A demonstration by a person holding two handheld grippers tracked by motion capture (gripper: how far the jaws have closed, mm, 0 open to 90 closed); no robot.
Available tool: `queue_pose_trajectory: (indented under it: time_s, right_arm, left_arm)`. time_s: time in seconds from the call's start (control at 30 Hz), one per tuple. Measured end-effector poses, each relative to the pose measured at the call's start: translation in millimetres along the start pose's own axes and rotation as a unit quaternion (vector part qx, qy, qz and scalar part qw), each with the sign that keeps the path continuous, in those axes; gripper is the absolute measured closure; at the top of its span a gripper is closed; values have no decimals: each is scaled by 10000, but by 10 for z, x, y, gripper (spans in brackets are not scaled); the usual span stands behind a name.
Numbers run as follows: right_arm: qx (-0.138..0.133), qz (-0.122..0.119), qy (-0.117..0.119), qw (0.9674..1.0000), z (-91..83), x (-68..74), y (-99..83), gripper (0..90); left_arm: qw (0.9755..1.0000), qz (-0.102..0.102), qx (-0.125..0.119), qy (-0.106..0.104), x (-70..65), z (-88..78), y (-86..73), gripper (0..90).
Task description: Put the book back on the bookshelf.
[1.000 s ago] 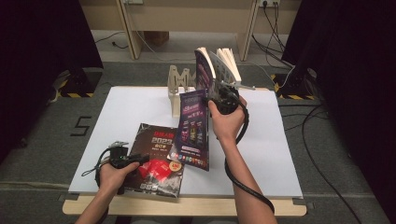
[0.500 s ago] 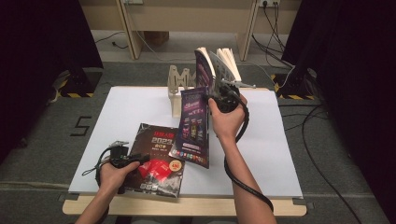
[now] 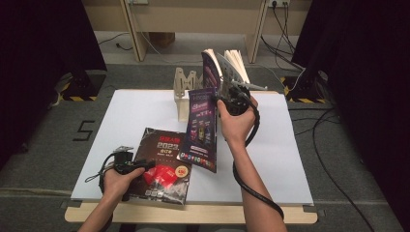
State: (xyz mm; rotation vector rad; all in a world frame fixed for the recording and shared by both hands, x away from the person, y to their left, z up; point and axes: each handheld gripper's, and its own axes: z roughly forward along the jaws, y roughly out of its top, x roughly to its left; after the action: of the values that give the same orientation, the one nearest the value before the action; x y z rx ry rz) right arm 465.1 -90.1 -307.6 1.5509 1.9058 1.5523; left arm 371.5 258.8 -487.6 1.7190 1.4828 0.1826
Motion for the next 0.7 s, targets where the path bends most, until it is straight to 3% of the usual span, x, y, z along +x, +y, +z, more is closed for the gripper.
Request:
queue_pose_trajectory:
  time_s: [0.7]
  right_arm:
    - [-255, 28, -12, 9997, -49, 28, 137, 845]
  left_arm:
    - [10000, -2, -13, 9, 1, 5, 11, 482]
